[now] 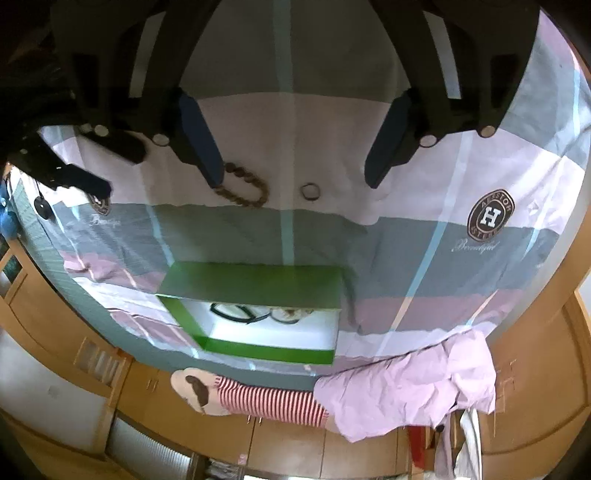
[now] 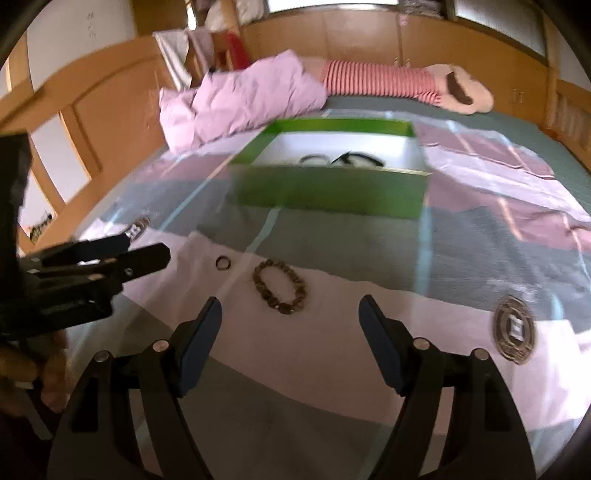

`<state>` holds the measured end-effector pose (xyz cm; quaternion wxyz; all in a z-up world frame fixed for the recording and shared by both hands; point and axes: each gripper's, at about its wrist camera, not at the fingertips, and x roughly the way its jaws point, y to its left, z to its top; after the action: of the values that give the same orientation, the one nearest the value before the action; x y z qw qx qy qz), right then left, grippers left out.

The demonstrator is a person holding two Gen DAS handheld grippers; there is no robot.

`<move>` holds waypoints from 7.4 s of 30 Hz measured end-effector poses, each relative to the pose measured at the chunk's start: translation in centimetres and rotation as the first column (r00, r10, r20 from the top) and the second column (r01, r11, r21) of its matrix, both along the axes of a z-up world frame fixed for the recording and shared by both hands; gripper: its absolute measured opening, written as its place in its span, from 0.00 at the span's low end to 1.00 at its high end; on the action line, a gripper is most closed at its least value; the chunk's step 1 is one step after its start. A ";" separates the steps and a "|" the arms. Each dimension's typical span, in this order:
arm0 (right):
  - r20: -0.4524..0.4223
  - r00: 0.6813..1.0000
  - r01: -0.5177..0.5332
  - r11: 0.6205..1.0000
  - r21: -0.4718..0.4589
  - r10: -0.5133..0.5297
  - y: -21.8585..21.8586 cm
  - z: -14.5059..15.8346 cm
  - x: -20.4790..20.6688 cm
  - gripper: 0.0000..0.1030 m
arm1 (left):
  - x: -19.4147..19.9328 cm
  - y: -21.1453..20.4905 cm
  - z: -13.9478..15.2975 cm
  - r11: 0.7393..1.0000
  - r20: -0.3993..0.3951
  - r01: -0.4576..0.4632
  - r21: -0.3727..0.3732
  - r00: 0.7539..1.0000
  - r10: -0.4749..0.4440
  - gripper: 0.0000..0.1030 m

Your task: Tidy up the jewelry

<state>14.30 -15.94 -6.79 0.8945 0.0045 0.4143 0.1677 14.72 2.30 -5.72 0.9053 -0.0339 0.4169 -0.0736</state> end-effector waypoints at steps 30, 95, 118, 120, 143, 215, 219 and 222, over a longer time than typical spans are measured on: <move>0.128 0.989 -0.075 0.997 -0.003 0.075 2.1 -1.1 3.6 0.21 | 5.8 -0.1 -5.9 1.000 -0.108 -0.013 0.014 0.994 0.014 0.68; 0.354 0.935 0.023 0.999 0.034 -0.034 -3.4 6.3 1.5 0.21 | 1.9 -2.6 4.0 1.000 0.168 0.003 0.019 0.986 -0.006 0.19; 0.287 0.952 0.093 0.994 0.062 -0.107 -1.8 5.0 17.5 0.46 | 18.2 -5.7 3.7 0.998 0.146 0.065 0.020 0.987 -0.067 0.22; 0.268 0.947 0.156 0.983 0.102 -0.178 -3.3 4.7 17.6 0.67 | 19.3 -5.6 3.1 0.998 0.147 0.035 0.056 0.988 -0.043 0.57; 0.224 0.946 0.236 0.972 0.014 -0.233 -4.3 10.0 -2.0 0.97 | -1.5 -2.9 8.1 0.990 0.193 -0.051 0.131 0.981 0.025 0.96; 0.206 0.952 0.233 0.972 -0.017 -0.225 -4.9 8.0 -0.9 0.97 | -1.5 -2.7 5.8 0.996 0.141 -0.055 0.067 0.989 0.045 0.96; 0.204 0.953 0.232 0.973 -0.019 -0.223 -4.9 8.0 -0.8 0.97 | -1.7 -2.9 5.8 0.997 0.141 -0.051 0.063 0.989 0.042 0.96; 0.205 0.953 0.232 0.973 -0.019 -0.223 -4.9 8.0 -0.8 0.97 | -1.7 -2.9 5.8 0.997 0.141 -0.047 0.062 0.989 0.038 0.96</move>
<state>13.49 -20.86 1.17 0.9450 0.0160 0.3220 0.0542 13.03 -0.64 0.06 0.9343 -0.0081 0.3537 -0.0429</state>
